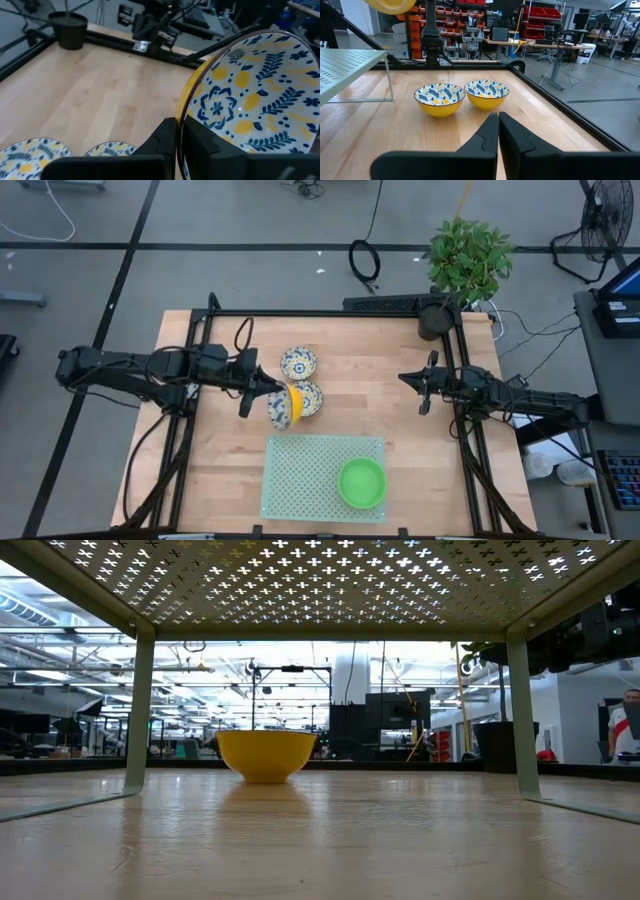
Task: Pick & Place Mini bowls
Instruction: Put the middle left yellow patterned bowl on the shelf
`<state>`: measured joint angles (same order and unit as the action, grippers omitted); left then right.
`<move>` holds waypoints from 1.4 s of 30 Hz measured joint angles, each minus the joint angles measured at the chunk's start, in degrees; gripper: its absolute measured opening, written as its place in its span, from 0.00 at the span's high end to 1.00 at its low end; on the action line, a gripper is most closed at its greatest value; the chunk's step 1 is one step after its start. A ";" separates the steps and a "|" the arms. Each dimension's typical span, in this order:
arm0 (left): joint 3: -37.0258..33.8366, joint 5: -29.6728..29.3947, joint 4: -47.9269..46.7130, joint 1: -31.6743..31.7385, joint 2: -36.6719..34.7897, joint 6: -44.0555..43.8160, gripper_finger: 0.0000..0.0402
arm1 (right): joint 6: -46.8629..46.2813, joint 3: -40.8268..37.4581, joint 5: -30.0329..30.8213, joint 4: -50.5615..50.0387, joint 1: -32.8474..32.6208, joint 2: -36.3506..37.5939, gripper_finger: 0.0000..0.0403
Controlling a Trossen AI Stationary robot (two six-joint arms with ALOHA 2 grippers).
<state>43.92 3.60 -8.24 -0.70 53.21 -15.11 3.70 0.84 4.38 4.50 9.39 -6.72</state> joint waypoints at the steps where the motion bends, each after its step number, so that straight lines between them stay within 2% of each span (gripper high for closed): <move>1: 0.00 0.00 0.27 -0.41 0.00 0.00 0.94 | 0.00 0.00 0.00 -0.01 0.01 0.00 1.00; 14: 0.00 -0.11 5.73 -8.80 0.04 0.44 0.94 | 0.00 0.00 0.00 -0.01 0.00 0.01 1.00; 24: 1.50 -8.43 4.53 -15.20 2.13 -2.77 0.94 | 0.00 0.00 -0.01 -0.03 0.00 0.00 1.00; 28: 8.73 -8.67 -2.93 -16.98 7.51 -3.32 0.94 | 0.00 0.00 0.00 -0.01 0.00 0.00 1.00; 33: 22.88 -8.78 -20.02 -18.44 17.35 -4.48 0.94 | 0.00 -0.01 0.00 -0.01 0.00 0.02 1.00; 38: 37.03 -4.68 -36.87 -18.57 26.28 -8.08 0.94 | 0.00 -0.02 0.00 -0.01 0.00 0.02 1.00; 42: 45.22 -2.39 -46.75 -18.16 31.22 -12.36 0.94 | 0.00 -0.01 0.00 -0.01 0.00 0.00 1.00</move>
<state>89.14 1.21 -54.99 -18.86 84.44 -27.47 3.70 0.83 4.38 4.49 9.39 -6.72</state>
